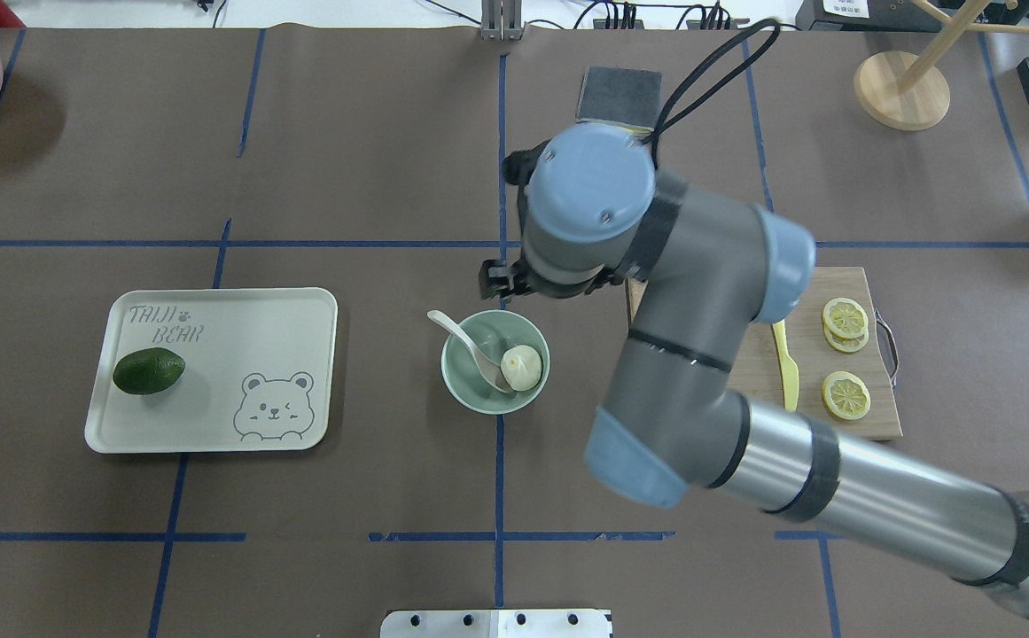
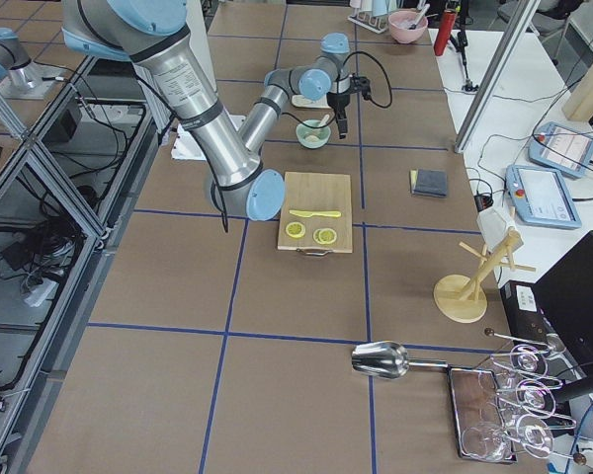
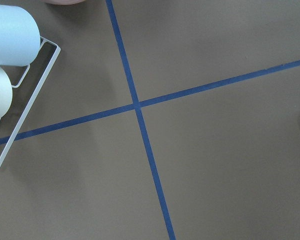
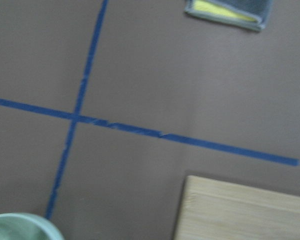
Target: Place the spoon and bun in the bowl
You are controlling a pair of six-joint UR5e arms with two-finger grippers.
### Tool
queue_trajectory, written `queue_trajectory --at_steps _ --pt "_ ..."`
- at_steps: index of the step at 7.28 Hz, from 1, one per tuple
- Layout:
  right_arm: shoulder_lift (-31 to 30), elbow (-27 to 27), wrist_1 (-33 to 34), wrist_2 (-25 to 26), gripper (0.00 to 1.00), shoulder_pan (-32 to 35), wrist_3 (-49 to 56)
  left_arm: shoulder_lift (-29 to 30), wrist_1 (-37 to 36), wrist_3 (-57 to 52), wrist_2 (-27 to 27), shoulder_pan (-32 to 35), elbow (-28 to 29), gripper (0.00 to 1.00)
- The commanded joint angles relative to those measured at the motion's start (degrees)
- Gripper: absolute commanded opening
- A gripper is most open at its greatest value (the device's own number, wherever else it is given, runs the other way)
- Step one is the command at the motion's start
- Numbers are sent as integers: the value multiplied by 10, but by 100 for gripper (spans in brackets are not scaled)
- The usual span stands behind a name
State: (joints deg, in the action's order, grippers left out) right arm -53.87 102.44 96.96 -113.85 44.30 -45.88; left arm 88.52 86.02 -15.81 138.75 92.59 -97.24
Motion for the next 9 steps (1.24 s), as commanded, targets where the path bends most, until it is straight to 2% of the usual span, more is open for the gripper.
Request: queue_trajectory --at_steps 1,2,3,4,5,6,7,9 --pt "-124 7 -4 -91 100 157 250 -1 -2 0 -29 0 1 100" --pt "-171 1 -2 -107 100 220 364 -2 -2 -1 -31 1 7 100" --pt "-196 -27 5 -143 100 292 451 -3 -3 0 -31 1 6 100" --pt "-245 -42 -1 -140 100 342 489 -3 -3 2 -30 1 6 100" --pt "-279 -45 -1 -150 100 392 490 -3 -3 2 -30 1 3 100" --pt "-337 -47 -3 -134 100 408 492 -3 -3 0 -31 1 3 100" --pt "-343 -48 -5 -140 100 445 490 -18 1 -2 -30 1 -4 100" --pt "-367 -64 -6 -166 100 450 489 -20 1 -2 -31 1 -7 100"
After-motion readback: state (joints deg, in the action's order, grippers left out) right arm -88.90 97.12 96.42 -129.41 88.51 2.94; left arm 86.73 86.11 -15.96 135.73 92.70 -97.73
